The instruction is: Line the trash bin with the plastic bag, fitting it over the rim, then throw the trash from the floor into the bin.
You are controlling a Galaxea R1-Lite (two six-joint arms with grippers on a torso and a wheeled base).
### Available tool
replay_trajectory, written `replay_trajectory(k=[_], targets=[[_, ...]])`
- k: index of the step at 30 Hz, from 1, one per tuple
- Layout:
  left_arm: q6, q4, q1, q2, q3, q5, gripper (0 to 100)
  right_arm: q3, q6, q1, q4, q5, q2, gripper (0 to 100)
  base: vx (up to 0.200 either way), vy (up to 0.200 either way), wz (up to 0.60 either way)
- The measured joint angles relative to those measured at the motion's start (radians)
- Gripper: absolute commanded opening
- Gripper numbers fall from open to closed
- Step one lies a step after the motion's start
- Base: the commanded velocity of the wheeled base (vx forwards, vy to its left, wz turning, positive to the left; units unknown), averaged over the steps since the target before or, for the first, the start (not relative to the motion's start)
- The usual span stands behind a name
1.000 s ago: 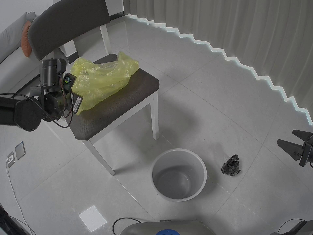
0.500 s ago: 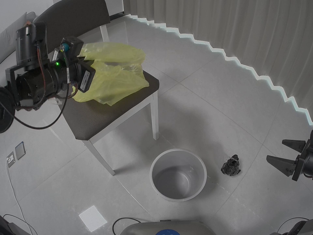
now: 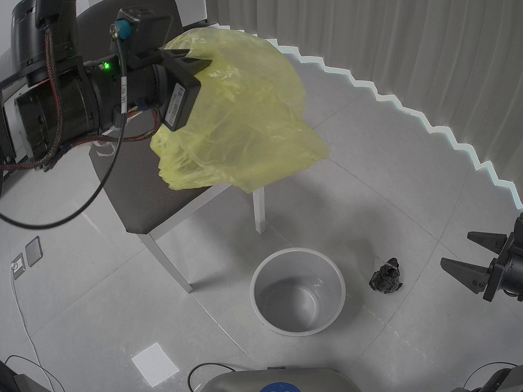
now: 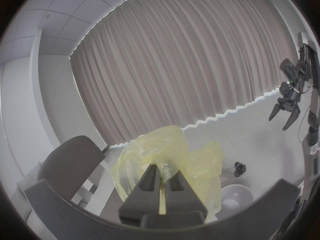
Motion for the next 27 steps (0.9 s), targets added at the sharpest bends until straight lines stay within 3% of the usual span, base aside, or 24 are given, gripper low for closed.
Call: replay_trajectory(k=[13,19,27], targets=[[0.007,-0.016,-0.140,0.014,0.000,-0.010,0,0.004,0.011,-0.021,-0.142,-0.003,0.051,100,0.000,0.000,0.00],[0.006,-0.054,-0.196,0.028,-0.006,-0.013,0,0.009,0.089,-0.038,-0.217,-0.017,0.099,100,0.000,0.000,0.00],[0.004,-0.067,-0.236,0.041,-0.017,-0.013,0,0.011,0.122,-0.027,-0.297,-0.065,0.177,100,0.000,0.000,0.00]])
